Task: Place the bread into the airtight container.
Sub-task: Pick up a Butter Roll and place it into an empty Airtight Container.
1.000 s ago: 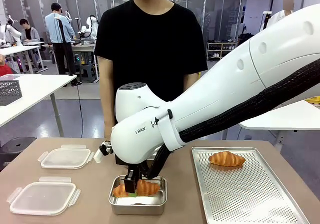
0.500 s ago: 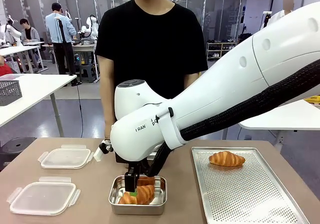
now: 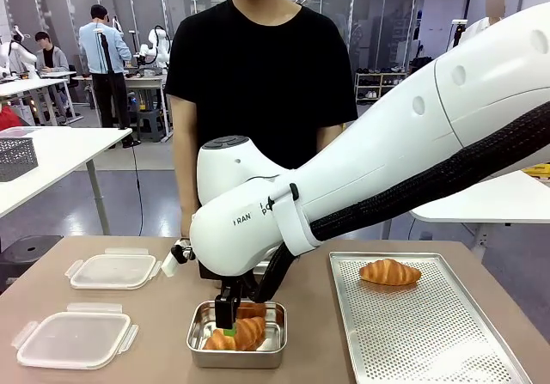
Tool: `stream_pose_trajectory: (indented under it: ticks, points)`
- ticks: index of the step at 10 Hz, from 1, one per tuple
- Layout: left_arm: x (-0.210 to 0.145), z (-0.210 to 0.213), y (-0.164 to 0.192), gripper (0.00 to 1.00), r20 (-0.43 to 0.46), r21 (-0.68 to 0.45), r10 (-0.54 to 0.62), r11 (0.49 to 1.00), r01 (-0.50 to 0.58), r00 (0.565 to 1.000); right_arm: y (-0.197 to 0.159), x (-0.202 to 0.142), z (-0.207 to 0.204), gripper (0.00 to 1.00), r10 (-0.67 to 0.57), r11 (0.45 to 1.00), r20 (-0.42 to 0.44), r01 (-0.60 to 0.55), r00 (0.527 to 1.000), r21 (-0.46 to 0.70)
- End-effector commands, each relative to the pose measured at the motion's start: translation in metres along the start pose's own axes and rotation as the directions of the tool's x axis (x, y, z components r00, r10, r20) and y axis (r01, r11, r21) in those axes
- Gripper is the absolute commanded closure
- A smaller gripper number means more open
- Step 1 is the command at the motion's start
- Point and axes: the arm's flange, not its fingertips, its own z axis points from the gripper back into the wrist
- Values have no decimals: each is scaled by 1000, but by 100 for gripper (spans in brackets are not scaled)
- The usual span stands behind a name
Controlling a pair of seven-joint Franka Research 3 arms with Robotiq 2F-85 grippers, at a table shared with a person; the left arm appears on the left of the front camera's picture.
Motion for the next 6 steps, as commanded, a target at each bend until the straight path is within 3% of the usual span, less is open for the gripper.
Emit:
stream_pose_trajectory:
  ticks: [1, 6]
  points:
    - [2, 1, 0, 0, 1, 2, -1, 1000, 1, 1000, 0, 1, 0, 2, 0, 1000, 4, 0, 1000, -1]
    - [2, 1, 0, 0, 1, 2, -1, 1000, 1, 1000, 0, 1, 0, 2, 0, 1000, 4, 0, 1000, -1]
